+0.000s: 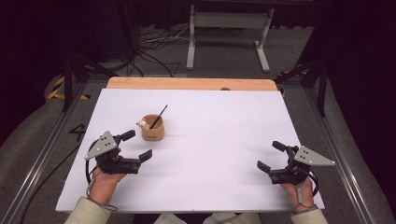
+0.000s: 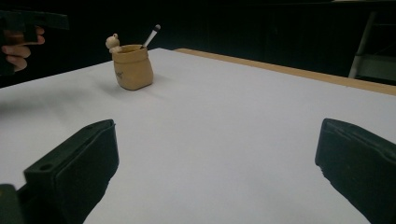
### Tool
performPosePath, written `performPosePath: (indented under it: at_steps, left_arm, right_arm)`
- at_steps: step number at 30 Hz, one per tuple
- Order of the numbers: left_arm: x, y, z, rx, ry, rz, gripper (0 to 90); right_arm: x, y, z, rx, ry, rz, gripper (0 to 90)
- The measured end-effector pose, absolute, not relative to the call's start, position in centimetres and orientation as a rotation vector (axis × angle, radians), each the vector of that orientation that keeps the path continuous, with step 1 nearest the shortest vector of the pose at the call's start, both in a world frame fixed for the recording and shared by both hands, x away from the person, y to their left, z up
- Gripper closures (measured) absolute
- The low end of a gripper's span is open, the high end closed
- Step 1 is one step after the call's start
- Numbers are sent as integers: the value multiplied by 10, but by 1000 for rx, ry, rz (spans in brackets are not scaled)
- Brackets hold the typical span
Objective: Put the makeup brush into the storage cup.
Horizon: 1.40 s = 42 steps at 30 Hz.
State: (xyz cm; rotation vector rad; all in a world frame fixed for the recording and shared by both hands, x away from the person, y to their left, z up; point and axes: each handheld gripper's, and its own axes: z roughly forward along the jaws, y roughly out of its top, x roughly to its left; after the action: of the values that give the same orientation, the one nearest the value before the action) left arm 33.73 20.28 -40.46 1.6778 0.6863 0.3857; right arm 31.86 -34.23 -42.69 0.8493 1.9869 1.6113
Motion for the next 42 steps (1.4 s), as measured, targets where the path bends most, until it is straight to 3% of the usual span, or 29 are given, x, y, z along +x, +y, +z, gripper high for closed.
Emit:
performPosePath:
  at_steps: [5,42]
  left_arm:
    - [333,204,-408,1718,666,422,30]
    - [327,217,-458,1726,626,319,29]
  right_arm:
    - [318,-343,-427,839,1985,1610,0]
    - [326,-341,-445,818,2021,1600,0]
